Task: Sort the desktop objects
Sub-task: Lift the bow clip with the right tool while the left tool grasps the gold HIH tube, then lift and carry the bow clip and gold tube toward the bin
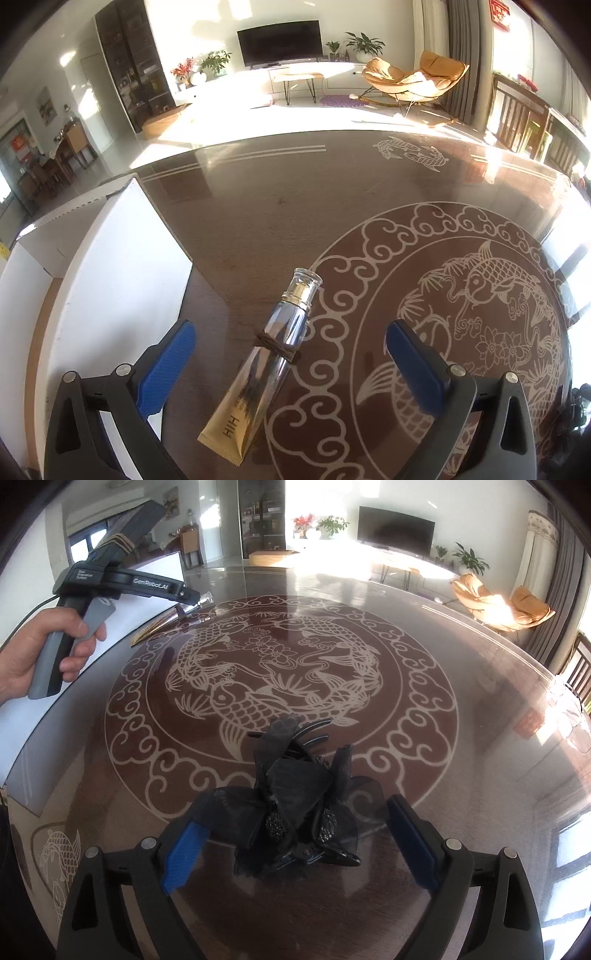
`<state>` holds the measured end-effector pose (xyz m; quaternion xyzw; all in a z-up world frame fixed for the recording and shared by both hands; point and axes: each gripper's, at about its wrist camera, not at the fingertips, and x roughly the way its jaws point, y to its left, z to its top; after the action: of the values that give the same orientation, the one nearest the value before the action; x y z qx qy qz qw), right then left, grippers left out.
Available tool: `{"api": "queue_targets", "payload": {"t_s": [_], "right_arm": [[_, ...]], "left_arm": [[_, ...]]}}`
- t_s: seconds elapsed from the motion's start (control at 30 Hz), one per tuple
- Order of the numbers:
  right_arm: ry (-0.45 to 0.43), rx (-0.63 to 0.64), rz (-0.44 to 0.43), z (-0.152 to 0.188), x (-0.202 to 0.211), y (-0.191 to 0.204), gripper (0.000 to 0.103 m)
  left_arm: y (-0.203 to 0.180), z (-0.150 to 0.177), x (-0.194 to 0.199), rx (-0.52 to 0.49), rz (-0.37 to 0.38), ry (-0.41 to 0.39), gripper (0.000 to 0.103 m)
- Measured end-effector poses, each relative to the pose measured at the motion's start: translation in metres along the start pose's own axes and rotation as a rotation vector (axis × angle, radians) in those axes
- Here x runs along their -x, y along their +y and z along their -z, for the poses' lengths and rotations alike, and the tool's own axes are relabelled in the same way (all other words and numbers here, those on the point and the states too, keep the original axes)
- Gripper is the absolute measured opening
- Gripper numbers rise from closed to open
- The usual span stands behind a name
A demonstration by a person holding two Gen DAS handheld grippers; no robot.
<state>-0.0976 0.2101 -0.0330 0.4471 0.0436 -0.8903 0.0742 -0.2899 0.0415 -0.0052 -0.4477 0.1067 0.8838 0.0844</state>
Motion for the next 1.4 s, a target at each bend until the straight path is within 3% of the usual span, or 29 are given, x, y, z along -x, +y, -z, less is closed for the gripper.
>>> {"api": "queue_targets", "payload": {"t_s": [0.13, 0.17, 0.27, 0.33, 0.4, 0.43, 0.53, 0.73, 0.83, 0.9, 0.97, 1.0, 1.03, 1.07, 1.4], "right_arm": [[0.0, -0.001, -0.001, 0.0, 0.0, 0.0, 0.092], [0.0, 0.0, 0.0, 0.0, 0.0, 0.0, 0.092], [0.0, 0.0, 0.0, 0.0, 0.0, 0.0, 0.092], [0.0, 0.0, 0.0, 0.0, 0.0, 0.0, 0.092], [0.0, 0.0, 0.0, 0.0, 0.0, 0.0, 0.092], [0.0, -0.001, -0.001, 0.0, 0.0, 0.0, 0.092], [0.0, -0.001, -0.001, 0.0, 0.0, 0.0, 0.093], [0.001, -0.002, 0.001, 0.0, -0.001, 0.0, 0.093], [0.003, -0.003, 0.005, 0.0, -0.001, 0.0, 0.094], [0.004, -0.004, 0.006, 0.0, -0.001, 0.0, 0.095], [0.004, -0.004, 0.008, 0.0, -0.001, -0.001, 0.095], [0.005, -0.004, 0.009, 0.0, -0.001, -0.001, 0.095], [0.005, -0.005, 0.009, 0.0, -0.001, -0.001, 0.095], [0.005, -0.005, 0.008, -0.001, -0.001, -0.001, 0.096], [0.008, -0.008, 0.012, 0.0, -0.002, -0.001, 0.098]], "left_arm": [[0.012, -0.001, -0.036, 0.07, 0.041, 0.076, 0.103], [0.017, 0.0, -0.037, 0.1, 0.072, 0.053, 0.103], [0.016, 0.002, -0.037, 0.1, 0.059, 0.032, 0.101], [0.009, 0.005, -0.027, 0.069, 0.074, -0.015, 0.054], [0.002, 0.01, -0.017, 0.059, 0.077, -0.01, 0.032], [-0.001, 0.015, -0.012, 0.061, 0.07, -0.007, 0.026], [-0.012, 0.047, 0.014, 0.074, 0.06, -0.01, 0.026], [-0.035, 0.156, 0.095, 0.154, 0.066, 0.002, 0.026], [-0.049, 0.188, 0.118, 0.157, 0.069, -0.013, 0.026], [-0.054, 0.198, 0.124, 0.141, 0.054, -0.029, 0.028], [-0.058, 0.201, 0.126, 0.119, 0.056, -0.04, 0.036], [-0.062, 0.2, 0.126, 0.106, 0.067, -0.043, 0.05], [-0.065, 0.202, 0.126, 0.087, 0.064, -0.039, 0.071], [-0.067, 0.2, 0.125, 0.077, 0.044, -0.028, 0.078], [-0.061, 0.2, 0.121, 0.093, 0.059, -0.021, 0.081]]}}
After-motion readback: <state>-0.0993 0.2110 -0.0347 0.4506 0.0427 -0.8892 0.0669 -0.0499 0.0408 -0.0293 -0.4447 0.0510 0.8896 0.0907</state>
